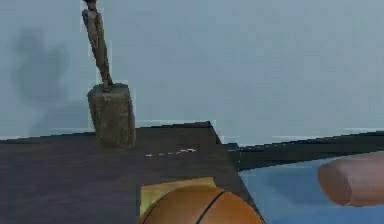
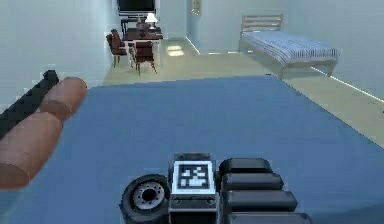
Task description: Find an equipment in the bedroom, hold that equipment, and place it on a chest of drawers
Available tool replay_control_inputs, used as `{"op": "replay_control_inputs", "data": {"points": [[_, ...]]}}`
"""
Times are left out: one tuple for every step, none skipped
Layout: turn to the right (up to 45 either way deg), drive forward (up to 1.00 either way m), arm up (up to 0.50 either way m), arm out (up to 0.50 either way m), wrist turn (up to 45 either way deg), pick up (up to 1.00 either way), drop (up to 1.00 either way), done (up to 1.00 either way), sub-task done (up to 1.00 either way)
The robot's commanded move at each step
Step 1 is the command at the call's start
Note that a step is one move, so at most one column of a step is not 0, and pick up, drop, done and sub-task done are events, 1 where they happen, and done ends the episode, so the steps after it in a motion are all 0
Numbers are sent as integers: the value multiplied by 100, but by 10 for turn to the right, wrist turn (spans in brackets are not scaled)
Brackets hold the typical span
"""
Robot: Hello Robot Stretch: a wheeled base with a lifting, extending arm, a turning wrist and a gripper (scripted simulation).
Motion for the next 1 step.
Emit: {"op": "replay_control_inputs", "data": {"points": [[-450, 0, 0, 0, 0, 0, 0, 0, 0]]}}
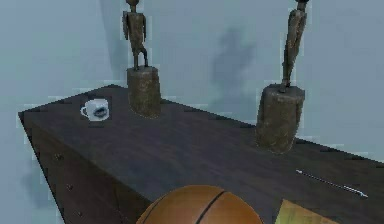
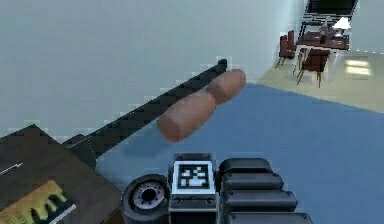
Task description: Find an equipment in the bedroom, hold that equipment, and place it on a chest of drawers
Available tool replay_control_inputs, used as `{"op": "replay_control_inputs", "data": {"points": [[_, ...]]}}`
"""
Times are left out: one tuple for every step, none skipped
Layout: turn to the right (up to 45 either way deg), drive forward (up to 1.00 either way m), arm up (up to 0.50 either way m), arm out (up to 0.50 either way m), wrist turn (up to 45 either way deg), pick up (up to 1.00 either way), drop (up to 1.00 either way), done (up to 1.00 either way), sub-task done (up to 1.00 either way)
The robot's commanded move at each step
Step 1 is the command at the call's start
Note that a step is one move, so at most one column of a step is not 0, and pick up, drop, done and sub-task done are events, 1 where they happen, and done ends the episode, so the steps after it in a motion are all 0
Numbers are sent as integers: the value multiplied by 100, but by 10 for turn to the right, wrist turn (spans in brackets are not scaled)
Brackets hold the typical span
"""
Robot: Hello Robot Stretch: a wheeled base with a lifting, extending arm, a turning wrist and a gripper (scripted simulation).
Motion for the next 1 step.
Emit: {"op": "replay_control_inputs", "data": {"points": [[-120, 0, 0, 0, 0, 0, 0, 0, 0]]}}
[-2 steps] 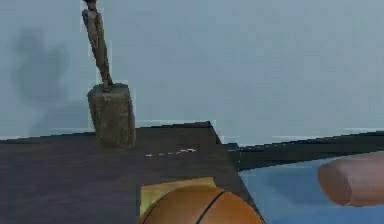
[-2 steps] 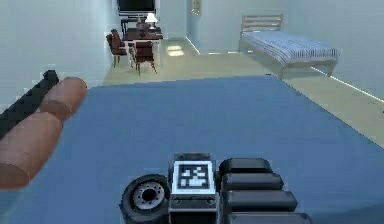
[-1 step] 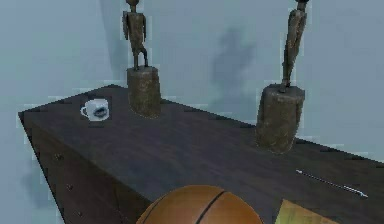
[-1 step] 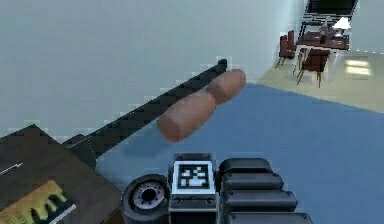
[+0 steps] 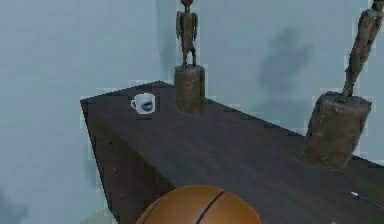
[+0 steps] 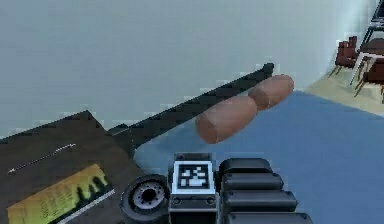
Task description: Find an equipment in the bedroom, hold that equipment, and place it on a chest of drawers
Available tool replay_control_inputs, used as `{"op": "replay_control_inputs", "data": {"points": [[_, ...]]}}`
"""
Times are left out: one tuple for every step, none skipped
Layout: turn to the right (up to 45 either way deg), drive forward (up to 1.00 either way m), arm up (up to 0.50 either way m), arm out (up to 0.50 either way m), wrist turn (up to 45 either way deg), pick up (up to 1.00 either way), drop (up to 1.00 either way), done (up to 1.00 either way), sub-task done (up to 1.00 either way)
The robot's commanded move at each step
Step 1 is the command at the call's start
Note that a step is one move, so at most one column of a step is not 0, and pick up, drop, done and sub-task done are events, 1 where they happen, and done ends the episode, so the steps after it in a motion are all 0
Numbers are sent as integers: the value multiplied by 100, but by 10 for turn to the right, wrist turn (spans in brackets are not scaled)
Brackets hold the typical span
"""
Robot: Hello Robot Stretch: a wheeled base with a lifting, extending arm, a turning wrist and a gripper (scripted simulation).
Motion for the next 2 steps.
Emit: {"op": "replay_control_inputs", "data": {"points": [[0, 10, 0, 0, 0, 0, 0, 0, 0], [-450, 0, 0, 0, 0, 0, 0, 0, 0]]}}
